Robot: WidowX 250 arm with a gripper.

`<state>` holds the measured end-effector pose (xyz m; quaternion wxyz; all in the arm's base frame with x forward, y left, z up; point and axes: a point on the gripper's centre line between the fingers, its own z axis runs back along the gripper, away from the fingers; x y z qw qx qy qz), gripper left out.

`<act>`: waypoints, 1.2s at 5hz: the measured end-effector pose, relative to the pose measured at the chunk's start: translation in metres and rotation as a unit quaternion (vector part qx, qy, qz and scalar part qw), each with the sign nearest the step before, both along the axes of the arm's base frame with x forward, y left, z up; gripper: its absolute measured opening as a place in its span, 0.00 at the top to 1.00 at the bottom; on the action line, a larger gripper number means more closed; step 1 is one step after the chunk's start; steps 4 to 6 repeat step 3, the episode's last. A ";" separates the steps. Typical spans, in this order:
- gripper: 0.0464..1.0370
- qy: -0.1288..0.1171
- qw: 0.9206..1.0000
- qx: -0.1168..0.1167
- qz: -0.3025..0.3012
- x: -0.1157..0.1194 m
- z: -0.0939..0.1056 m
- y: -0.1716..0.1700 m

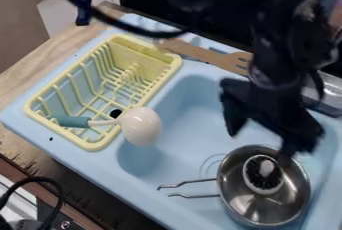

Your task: Moved the silver pot to the right side of the sink

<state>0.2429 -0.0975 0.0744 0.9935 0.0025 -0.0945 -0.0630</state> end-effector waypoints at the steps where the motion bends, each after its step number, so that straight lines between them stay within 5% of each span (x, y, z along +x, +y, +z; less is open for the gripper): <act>1: 0.04 0.003 0.999 0.017 0.046 0.010 0.002 0.033; 3: 0.04 0.000 0.993 -0.005 0.115 0.016 0.012 0.099; 6: 0.04 0.000 0.993 -0.005 0.115 0.016 0.012 0.099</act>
